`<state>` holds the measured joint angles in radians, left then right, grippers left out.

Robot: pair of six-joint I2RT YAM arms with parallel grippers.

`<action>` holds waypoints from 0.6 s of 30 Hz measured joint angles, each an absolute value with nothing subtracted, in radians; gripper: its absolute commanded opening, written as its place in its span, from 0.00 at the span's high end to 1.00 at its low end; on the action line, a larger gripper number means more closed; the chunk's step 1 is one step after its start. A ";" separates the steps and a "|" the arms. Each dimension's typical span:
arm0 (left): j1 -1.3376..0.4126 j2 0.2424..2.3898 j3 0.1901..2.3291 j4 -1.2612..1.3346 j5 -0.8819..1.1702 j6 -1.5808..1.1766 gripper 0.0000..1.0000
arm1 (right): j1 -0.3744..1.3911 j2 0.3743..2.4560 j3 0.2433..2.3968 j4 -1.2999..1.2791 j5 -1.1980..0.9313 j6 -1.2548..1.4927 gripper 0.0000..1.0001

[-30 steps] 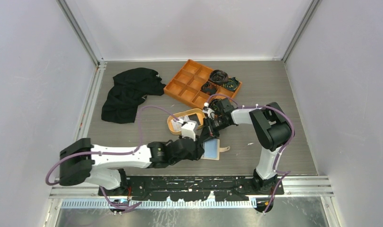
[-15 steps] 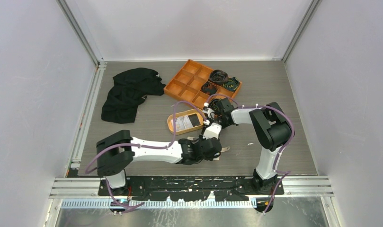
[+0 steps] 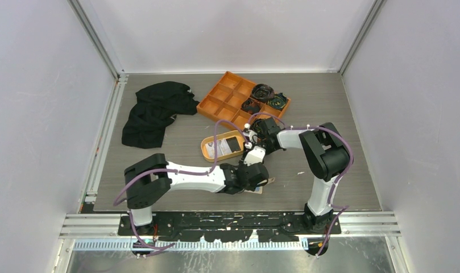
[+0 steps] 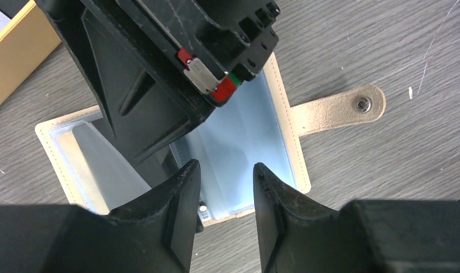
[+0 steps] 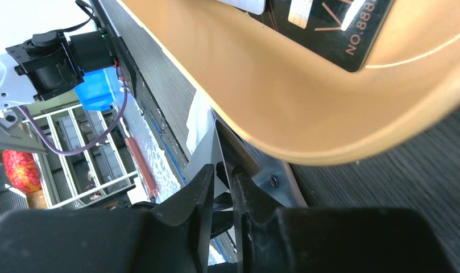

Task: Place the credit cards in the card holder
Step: Insert the credit card into the card holder.

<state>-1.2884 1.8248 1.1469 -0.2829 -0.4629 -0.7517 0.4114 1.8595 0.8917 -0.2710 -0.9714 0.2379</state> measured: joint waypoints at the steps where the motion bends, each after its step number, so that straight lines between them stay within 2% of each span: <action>1: -1.286 1.825 1.147 -0.284 -0.464 -0.755 0.59 | 0.411 1.860 0.893 -0.274 -0.971 0.238 0.73; 16: -1.269 1.770 1.070 -0.281 -0.463 -0.803 0.60 | 0.411 1.857 0.927 -0.370 -0.961 0.212 0.55; 18: -1.269 1.747 1.055 -0.278 -0.459 -0.800 0.62 | 0.411 1.856 0.928 -0.379 -0.938 0.198 0.49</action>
<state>-1.2694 1.7470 1.0554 -0.2779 -0.4591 -0.7998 0.4114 1.8557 0.9276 -0.3790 -0.9382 0.1978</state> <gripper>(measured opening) 0.400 0.446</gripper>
